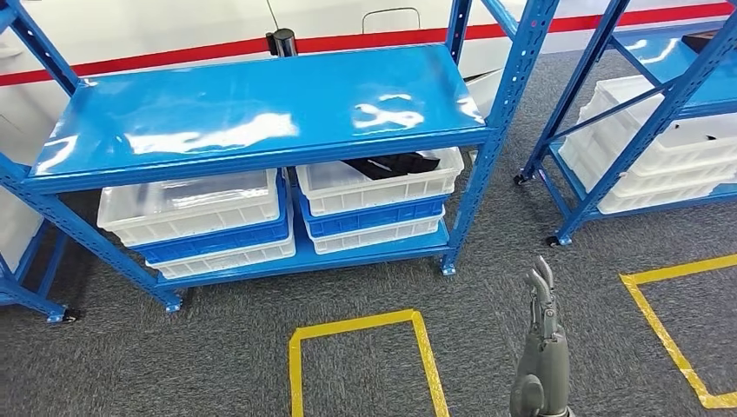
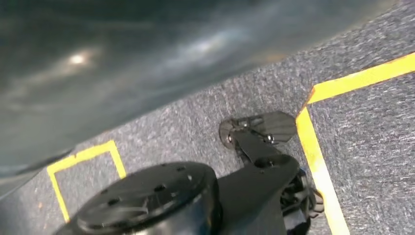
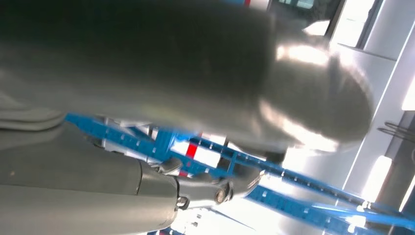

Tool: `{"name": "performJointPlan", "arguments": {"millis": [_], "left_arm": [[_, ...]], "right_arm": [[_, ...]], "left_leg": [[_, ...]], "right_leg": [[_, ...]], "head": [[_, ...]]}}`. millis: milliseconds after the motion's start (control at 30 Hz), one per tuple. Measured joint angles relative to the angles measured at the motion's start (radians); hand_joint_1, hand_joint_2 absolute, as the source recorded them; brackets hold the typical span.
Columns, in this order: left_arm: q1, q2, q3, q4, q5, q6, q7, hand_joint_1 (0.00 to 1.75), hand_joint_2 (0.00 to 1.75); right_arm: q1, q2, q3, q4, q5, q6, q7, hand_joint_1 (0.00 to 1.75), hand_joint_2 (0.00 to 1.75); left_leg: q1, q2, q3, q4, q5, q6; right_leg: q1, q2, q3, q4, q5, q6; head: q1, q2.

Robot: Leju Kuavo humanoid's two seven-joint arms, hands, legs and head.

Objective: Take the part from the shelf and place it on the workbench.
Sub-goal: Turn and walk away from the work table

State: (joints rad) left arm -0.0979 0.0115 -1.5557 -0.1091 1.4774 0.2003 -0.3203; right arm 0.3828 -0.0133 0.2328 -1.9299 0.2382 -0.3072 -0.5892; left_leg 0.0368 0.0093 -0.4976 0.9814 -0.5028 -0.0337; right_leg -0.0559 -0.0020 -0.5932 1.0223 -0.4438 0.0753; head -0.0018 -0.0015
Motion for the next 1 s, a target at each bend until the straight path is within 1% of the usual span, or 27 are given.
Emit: {"name": "performJointPlan", "arguments": {"millis": [33,67,100,133,200,233,267,300,333,367,400,433,467,500,533,600,667,767,900,1000], "left_arm": [[0.000,-0.002,0.000,0.000,0.000,0.000,0.000,0.00,0.00],[-0.001,-0.003,0.000,-0.001,0.000,0.000,0.000,0.00,0.00],[-0.002,-0.004,0.000,-0.001,0.000,0.000,0.000,0.00,0.00],[-0.004,-0.006,0.000,-0.001,0.000,0.000,0.000,0.00,0.00],[-0.005,-0.006,0.000,-0.002,0.000,0.000,0.000,0.00,0.00],[-0.005,-0.007,0.000,-0.002,0.000,0.000,0.000,0.00,0.00],[-0.005,-0.007,-0.001,-0.002,0.000,0.000,0.000,0.00,0.00],[-0.004,-0.007,-0.001,-0.002,0.000,0.000,0.000,0.00,0.00],[-0.003,-0.007,-0.001,-0.002,0.000,0.000,0.000,0.00,0.00],[-0.002,-0.007,-0.001,-0.002,0.000,0.000,0.000,0.00,0.00],[-0.002,-0.006,-0.001,-0.001,0.000,0.000,0.000,0.00,0.00],[-0.002,-0.006,-0.001,-0.001,0.000,0.000,0.000,0.00,0.00],[-0.002,-0.006,-0.001,-0.001,0.000,0.000,0.000,0.00,0.00],[-0.003,-0.006,-0.001,-0.001,0.000,0.000,0.000,0.00,0.00],[-0.003,-0.006,-0.001,-0.001,0.000,0.000,-0.001,0.00,0.00],[-0.004,-0.008,-0.001,-0.002,0.000,0.000,-0.003,0.00,0.00],[-0.003,-0.009,-0.001,-0.002,0.000,0.000,-0.005,0.00,0.00],[-0.004,-0.009,-0.001,-0.001,0.001,0.001,-0.007,0.00,0.00],[-0.004,-0.009,-0.001,-0.002,0.002,0.000,-0.008,0.00,0.00],[-0.004,-0.010,-0.001,-0.002,0.002,0.000,-0.009,0.00,0.00]], "right_arm": [[0.000,0.000,-0.001,0.000,0.000,0.000,0.000,0.00,0.00],[0.001,0.000,-0.001,-0.001,0.000,0.001,0.000,0.00,0.00],[0.001,0.000,-0.002,-0.001,0.000,0.001,0.000,0.00,0.00],[0.001,0.000,-0.002,-0.002,0.001,0.001,0.000,0.00,0.00],[0.001,0.001,-0.002,-0.002,0.001,0.001,0.000,0.00,0.00],[0.001,0.001,-0.002,-0.002,0.001,0.001,0.000,0.00,0.00],[0.001,0.001,-0.002,-0.002,0.001,0.001,0.000,0.00,0.00],[0.001,0.001,-0.002,-0.002,0.001,0.001,0.000,0.00,0.00],[0.001,0.001,-0.002,-0.002,0.001,0.001,0.000,0.00,0.00],[0.001,0.001,-0.002,-0.002,0.001,0.001,0.000,0.00,0.00],[0.001,0.001,-0.002,-0.002,0.001,0.001,0.000,0.00,0.00],[0.001,0.001,-0.002,-0.002,0.001,0.001,0.000,0.00,0.00],[0.001,0.001,-0.002,-0.002,0.001,0.001,0.000,0.00,0.00],[0.001,0.002,-0.002,-0.002,0.002,0.001,0.000,0.00,0.00],[0.001,0.002,-0.002,-0.002,0.003,0.001,0.000,0.00,0.00],[0.001,0.002,-0.002,-0.002,0.010,0.000,0.000,0.00,0.00],[0.001,0.002,-0.002,-0.002,0.021,-0.002,0.000,0.00,0.00],[0.001,0.002,-0.002,-0.002,0.032,-0.009,0.000,0.00,0.00],[0.001,0.003,-0.002,-0.002,0.036,-0.011,0.000,0.00,0.00],[0.001,0.003,-0.002,-0.002,0.037,-0.012,0.000,0.00,0.00]], "left_leg": [[0.004,0.001,0.003,-0.001,-0.001,-0.004],[0.008,0.001,0.002,0.007,-0.008,-0.006],[0.011,0.001,-0.007,0.032,-0.026,-0.006],[0.010,0.000,-0.026,0.074,-0.051,-0.004],[0.005,-0.001,-0.094,0.208,-0.114,0.003],[0.002,-0.002,-0.127,0.270,-0.135,0.007],[0.000,-0.002,-0.152,0.312,-0.143,0.012],[-0.003,-0.002,-0.161,0.319,-0.132,0.019],[-0.007,-0.003,-0.155,0.294,-0.106,0.026],[-0.012,-0.007,-0.134,0.241,-0.070,0.036],[-0.017,-0.014,-0.105,0.173,-0.034,0.045],[-0.021,-0.022,-0.081,0.116,-0.010,0.051],[-0.025,-0.027,-0.064,0.075,0.005,0.053],[-0.027,-0.030,-0.056,0.055,0.009,0.053],[-0.030,-0.028,-0.057,0.052,0.009,0.050],[-0.034,-0.025,-0.059,0.048,0.015,0.038],[-0.038,-0.026,-0.061,0.045,0.019,0.031],[-0.043,-0.027,-0.064,0.046,0.021,0.038],[-0.045,-0.027,-0.067,0.046,0.023,0.044],[-0.045,-0.027,-0.068,0.047,0.023,0.047]], "right_leg": [[0.003,0.002,0.000,0.001,-0.001,-0.009],[0.005,0.004,0.001,0.002,-0.002,-0.017],[0.006,0.005,0.003,0.001,-0.002,-0.024],[0.008,0.006,0.004,0.000,-0.002,-0.029],[0.015,0.007,0.005,0.000,-0.004,-0.037],[0.020,0.008,0.005,0.000,-0.005,-0.040],[0.025,0.010,0.005,0.000,-0.005,-0.042],[0.029,0.013,0.006,0.000,-0.005,-0.044],[0.032,0.017,0.008,0.000,-0.006,-0.046],[0.034,0.021,0.010,0.000,-0.006,-0.047],[0.035,0.025,0.011,0.000,-0.006,-0.047],[0.038,0.028,0.012,0.002,-0.006,-0.046],[0.041,0.031,0.011,0.003,-0.006,-0.045],[0.043,0.032,0.010,0.003,-0.006,-0.044],[0.044,0.032,0.008,0.004,-0.006,-0.042],[0.044,0.032,0.004,0.005,-0.008,-0.049],[0.044,0.031,0.002,0.004,-0.007,-0.057],[0.039,0.031,0.003,-0.003,-0.001,-0.050],[0.038,0.031,0.003,-0.011,0.004,-0.040],[0.037,0.031,0.004,-0.013,0.006,-0.037]], "head": [[-0.001,0.000],[-0.001,0.000],[-0.002,0.000],[-0.003,0.000],[-0.004,0.000],[-0.004,0.000],[-0.004,0.000],[-0.004,0.000],[-0.004,0.000],[-0.004,0.000],[-0.004,0.000],[-0.004,0.000],[-0.004,0.000],[-0.004,0.000],[-0.003,0.000],[-0.002,0.000],[-0.002,0.000],[-0.003,0.000],[-0.002,0.000],[-0.002,0.000]]}}
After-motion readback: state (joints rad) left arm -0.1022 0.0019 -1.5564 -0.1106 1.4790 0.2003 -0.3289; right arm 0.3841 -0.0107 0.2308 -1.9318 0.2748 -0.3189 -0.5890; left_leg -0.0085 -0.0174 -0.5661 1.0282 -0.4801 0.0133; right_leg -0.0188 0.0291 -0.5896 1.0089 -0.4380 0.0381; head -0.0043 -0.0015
